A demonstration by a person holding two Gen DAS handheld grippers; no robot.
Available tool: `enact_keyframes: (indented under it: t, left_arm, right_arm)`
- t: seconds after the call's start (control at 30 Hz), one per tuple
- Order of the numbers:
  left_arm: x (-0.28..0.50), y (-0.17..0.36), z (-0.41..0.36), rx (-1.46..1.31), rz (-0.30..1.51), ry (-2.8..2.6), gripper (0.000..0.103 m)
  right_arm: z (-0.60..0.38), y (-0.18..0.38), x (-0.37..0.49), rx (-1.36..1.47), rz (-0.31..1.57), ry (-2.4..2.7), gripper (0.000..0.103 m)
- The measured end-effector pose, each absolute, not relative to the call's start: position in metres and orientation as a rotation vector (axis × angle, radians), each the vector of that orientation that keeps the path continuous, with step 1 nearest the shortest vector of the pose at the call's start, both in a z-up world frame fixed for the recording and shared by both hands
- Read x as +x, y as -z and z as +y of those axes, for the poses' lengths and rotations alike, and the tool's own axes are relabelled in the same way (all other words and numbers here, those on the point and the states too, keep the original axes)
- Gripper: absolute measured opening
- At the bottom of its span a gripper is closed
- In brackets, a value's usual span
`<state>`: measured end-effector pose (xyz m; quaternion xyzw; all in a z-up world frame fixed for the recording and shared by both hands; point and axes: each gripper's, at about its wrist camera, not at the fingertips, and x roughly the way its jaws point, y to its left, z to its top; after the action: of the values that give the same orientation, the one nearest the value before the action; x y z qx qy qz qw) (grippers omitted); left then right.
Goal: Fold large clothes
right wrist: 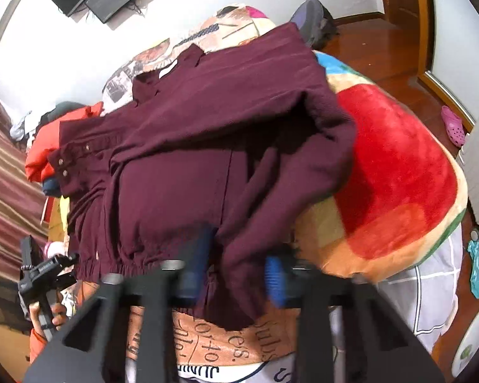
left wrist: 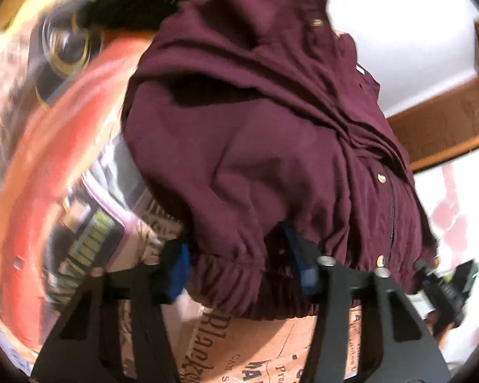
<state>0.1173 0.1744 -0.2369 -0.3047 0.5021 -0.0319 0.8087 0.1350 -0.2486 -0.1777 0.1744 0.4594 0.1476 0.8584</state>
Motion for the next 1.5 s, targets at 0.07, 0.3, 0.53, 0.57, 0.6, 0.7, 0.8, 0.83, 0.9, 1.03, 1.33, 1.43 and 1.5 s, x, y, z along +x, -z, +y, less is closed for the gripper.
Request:
enact_keyframes:
  t: [0.07,0.3,0.53,0.57,0.6,0.7,0.8,0.83,0.9,1.03,1.33,1.43,1.5]
  left_arm:
    - [0.116,0.221,0.167,-0.552,1.047,0.046,0.022]
    - [0.09,0.126,0.157,-0.481,0.815,0.134,0.013]
    - [0.057,0.071,0.147,-0.439,0.716,0.179,0.013]
    - [0.053,0.069,0.144,-0.426,0.719,0.177,0.013]
    - [0.05,0.068,0.141,-0.411,0.723,0.177,0.013]
    - [0.048,0.068,0.136,-0.391,0.739,0.182,0.013]
    - [0.058,0.067,0.132,-0.366,0.75,0.184,0.013]
    - [0.062,0.066,0.131,-0.361,0.751,0.185,0.013]
    - [0.078,0.065,0.131,-0.362,0.753,0.193,0.013]
    - [0.117,0.047,0.131,-0.336,0.727,0.195,0.013]
    - [0.246,0.036,0.155,-0.417,0.714,0.168,0.013]
    - [0.289,0.047,0.162,-0.406,0.731,0.115,0.014]
    - [0.317,0.061,0.169,-0.416,0.759,0.075,0.016]
  right_arm:
    - [-0.254,0.171,0.132,0.397,0.934,-0.338,0.014]
    - [-0.26,0.127,0.115,0.399,0.788,-0.376,0.01]
    - [-0.266,0.11,0.096,0.415,0.723,-0.391,0.01]
    - [-0.268,0.11,0.093,0.416,0.722,-0.39,0.01]
    - [-0.268,0.111,0.092,0.417,0.72,-0.389,0.01]
    - [-0.268,0.111,0.09,0.424,0.728,-0.39,0.009]
    - [-0.268,0.107,0.1,0.427,0.727,-0.4,0.01]
    - [-0.267,0.103,0.106,0.428,0.724,-0.404,0.01]
    - [-0.265,0.098,0.121,0.423,0.718,-0.418,0.01]
    - [-0.258,0.08,0.147,0.383,0.672,-0.448,0.01]
    - [-0.247,0.062,0.248,0.392,0.625,-0.44,0.009]
    - [-0.243,0.068,0.287,0.4,0.635,-0.413,0.009]
    - [-0.239,0.079,0.312,0.413,0.653,-0.394,0.009]
